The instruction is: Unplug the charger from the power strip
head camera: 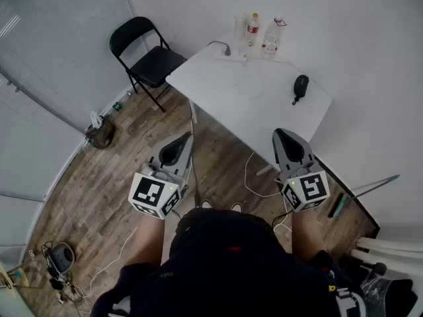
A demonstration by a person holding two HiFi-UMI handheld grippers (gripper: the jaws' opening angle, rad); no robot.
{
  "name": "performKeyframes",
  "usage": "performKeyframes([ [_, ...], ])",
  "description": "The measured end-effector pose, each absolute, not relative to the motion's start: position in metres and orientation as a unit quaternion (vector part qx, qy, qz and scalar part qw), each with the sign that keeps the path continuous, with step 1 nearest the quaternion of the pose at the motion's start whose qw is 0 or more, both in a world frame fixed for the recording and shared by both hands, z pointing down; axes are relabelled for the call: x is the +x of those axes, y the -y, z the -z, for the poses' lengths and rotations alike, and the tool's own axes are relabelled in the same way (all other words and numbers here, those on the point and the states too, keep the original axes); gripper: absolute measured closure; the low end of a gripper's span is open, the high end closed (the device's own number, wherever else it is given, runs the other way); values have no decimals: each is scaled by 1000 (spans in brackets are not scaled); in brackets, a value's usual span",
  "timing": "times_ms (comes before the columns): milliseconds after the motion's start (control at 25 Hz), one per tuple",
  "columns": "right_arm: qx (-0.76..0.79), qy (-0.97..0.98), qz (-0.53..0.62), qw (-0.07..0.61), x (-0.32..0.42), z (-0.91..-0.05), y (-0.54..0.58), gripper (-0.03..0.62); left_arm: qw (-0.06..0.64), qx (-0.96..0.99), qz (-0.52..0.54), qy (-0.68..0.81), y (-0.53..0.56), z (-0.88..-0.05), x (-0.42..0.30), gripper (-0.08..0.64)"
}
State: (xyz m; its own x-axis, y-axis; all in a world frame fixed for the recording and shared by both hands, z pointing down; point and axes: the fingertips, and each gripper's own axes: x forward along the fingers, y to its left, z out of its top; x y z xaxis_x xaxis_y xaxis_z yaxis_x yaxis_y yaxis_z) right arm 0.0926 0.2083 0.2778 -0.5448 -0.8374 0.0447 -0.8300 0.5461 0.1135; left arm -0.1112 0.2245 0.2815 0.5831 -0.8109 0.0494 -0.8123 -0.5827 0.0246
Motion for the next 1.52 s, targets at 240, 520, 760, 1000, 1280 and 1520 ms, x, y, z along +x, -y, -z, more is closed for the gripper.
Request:
performKeyframes([
  [240,477,877,42,47,93,-276,-215,566,20,891,-13,453,-230,-278,-109,537],
  [520,464,884,40,42,94,-273,-215,566,16,890,-11,456,-231,-274,-102,537],
  [760,456,889,26,23,102,-273,-207,565,22,883,-15,468,-229,-277,-97,537],
  [1000,443,896,16,19,123,-280,-203,565,27,875,-15,484,-230,-277,-78,537],
  [1280,430,903,-9,10,156,-306,-199,565,33,867,-26,497,-231,-290,-51,537],
  [1520,435,900,-14,5,177,-310,-181,565,33,868,-33,494,-217,-292,-42,537],
])
